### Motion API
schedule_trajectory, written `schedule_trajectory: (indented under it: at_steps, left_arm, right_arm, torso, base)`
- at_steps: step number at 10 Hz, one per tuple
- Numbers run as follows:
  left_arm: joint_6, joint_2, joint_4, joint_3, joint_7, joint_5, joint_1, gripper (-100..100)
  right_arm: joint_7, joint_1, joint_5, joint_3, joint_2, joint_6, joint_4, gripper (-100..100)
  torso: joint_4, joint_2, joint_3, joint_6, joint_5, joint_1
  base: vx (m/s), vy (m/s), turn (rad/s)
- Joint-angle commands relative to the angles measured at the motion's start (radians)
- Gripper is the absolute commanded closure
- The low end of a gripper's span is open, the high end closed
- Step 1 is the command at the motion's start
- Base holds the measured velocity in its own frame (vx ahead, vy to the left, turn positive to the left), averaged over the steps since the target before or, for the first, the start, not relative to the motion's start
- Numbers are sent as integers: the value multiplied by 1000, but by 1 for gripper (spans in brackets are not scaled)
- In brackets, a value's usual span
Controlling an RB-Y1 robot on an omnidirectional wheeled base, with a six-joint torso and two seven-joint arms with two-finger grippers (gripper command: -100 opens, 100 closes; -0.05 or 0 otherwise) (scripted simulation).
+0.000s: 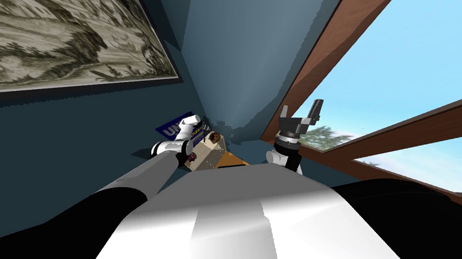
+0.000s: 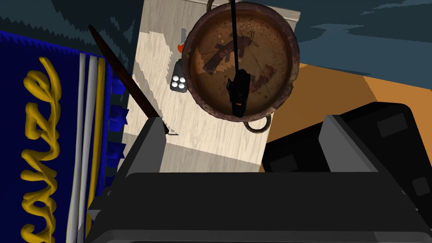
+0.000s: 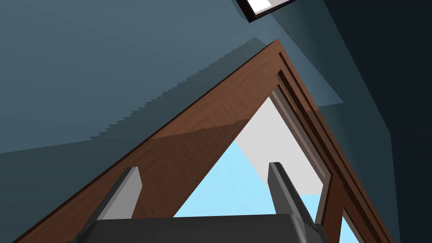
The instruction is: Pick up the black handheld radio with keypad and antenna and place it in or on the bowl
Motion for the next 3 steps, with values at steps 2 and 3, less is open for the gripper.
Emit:
schedule_trajectory:
  at_steps: [2,3]
  left_arm:
    - [0,0,0,0,0,0,0,0]
    - [0,0,0,0,0,0,0,0]
  right_arm:
    - [0,0,0,0,0,0,0,0]
    - [0,0,0,0,0,0,0,0]
  torso:
    - [0,0,0,0,0,0]
    - [0,0,0,0,0,0]
  base:
    - [0,0,0]
    - [0,0,0]
